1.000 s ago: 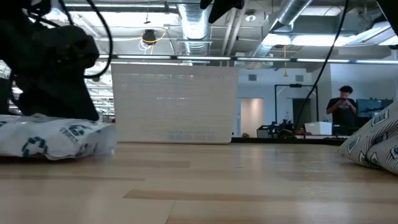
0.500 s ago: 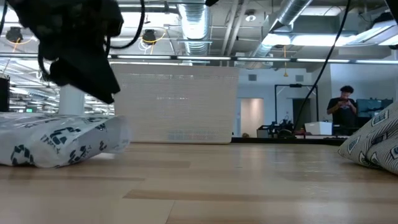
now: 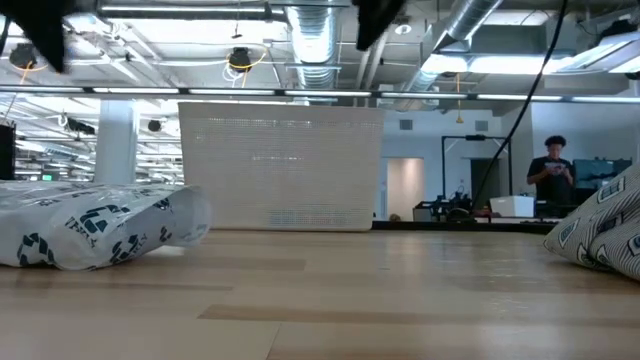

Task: Pick & place medical supplies in basket/bin
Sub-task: Put the white mailer bag into the white bin

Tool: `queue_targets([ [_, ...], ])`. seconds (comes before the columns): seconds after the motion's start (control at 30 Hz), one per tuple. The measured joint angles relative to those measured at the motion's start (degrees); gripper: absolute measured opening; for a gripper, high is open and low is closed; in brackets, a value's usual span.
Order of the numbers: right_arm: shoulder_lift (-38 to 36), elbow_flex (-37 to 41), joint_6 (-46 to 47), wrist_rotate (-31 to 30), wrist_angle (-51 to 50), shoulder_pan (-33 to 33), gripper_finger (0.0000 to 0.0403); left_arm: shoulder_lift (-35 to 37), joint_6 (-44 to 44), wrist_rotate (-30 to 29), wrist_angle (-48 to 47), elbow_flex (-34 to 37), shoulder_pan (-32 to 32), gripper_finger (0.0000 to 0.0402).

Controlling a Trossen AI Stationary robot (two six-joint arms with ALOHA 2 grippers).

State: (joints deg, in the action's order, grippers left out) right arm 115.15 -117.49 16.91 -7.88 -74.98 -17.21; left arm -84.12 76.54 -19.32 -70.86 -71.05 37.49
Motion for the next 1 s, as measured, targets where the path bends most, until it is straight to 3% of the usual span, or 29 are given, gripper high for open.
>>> queue_targets([
  [0.2, -0.2, 7.7, 0.7, 0.3, 3.5, -0.1, 0.0235, 0.1, 23.0, 1.3, -16.5, -1.2, 15.7, 0.0192],
  [0.37, -0.2, 15.4, 3.0, 5.4, 11.9, 1.1, 0.0235, -0.1, 41.0, -11.1, -10.9, 2.5, 30.3, 0.0191],
  [0.47, -0.1, 21.1, 4.8, 12.6, 25.2, 1.3, 0.0235, -0.3, 48.3, -18.6, -3.9, 6.1, 34.9, 0.0191],
  [0.57, -0.1, 27.3, 6.8, 22.5, 43.5, 1.2, 0.0235, -0.4, 50.8, -20.3, 2.9, 10.7, 35.8, 0.0191],
  [0.63, -0.1, 31.4, 10.1, 24.7, 52.2, 1.1, 0.0235, -0.4, 52.0, -19.2, 6.5, 13.9, 35.2, 0.0191],
  [0.8, -0.1, 40.4, 22.8, 14.9, 65.8, 1.3, 0.0235, -0.4, 53.5, -17.7, 13.8, 21.9, 32.7, 0.0191],
  [1.0, 0.1, 51.2, 29.9, 9.0, 93.7, 0.6, 0.0235, -0.4, 53.5, -18.0, 21.6, 27.3, 30.4, 0.0192],
])
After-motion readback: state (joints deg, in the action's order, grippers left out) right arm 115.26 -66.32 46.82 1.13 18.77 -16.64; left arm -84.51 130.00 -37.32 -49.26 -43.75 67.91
